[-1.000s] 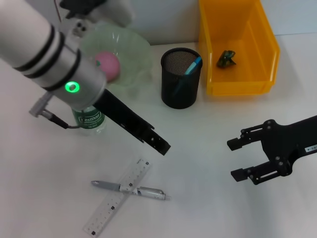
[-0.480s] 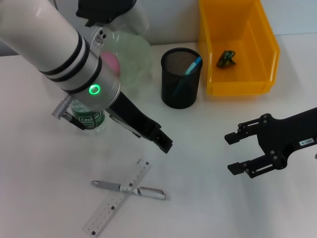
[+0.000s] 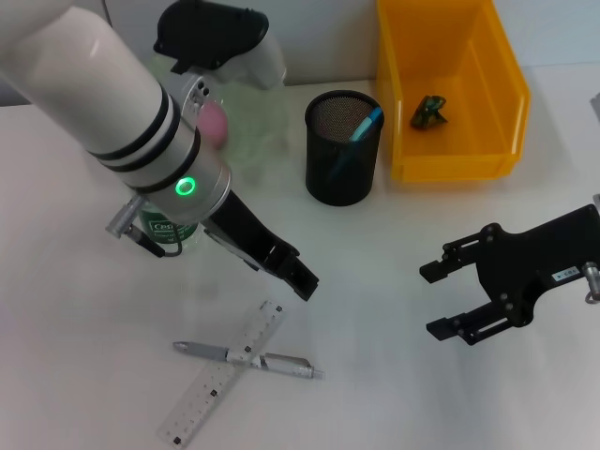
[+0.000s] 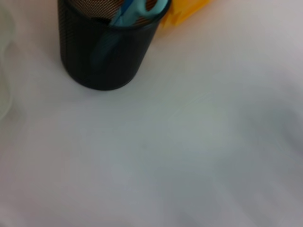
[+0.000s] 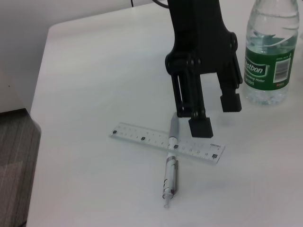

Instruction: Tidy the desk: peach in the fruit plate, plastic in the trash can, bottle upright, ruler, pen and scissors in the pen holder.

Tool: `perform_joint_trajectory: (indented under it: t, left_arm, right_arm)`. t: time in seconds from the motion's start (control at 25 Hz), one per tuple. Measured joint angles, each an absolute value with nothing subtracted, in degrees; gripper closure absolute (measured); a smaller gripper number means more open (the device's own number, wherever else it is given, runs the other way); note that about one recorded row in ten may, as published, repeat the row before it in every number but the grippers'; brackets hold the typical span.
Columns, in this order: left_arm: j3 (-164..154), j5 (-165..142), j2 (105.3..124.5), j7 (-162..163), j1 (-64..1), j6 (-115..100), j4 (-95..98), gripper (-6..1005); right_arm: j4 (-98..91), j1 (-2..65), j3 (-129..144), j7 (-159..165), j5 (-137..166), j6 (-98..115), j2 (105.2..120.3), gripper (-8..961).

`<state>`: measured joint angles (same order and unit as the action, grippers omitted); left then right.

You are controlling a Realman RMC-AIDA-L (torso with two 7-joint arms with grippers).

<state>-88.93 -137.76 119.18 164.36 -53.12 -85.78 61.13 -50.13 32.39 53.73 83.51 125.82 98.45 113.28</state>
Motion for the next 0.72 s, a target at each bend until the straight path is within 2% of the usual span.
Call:
perform_joint_trajectory:
  t: [0.36,0.72]
  left_arm:
    - [-90.9,-138.6,119.18,163.8,-53.1,-84.2,57.1,201]
    - [-93.3,-138.6,119.18,163.4,-52.6,-82.2,55.7,202]
  right_arm:
    - [-50.5,33.0,53.6,83.3,125.5,97.2,113.7,215]
    - [-51.3,33.2,53.4,82.2,125.2,96.5,115.4,215]
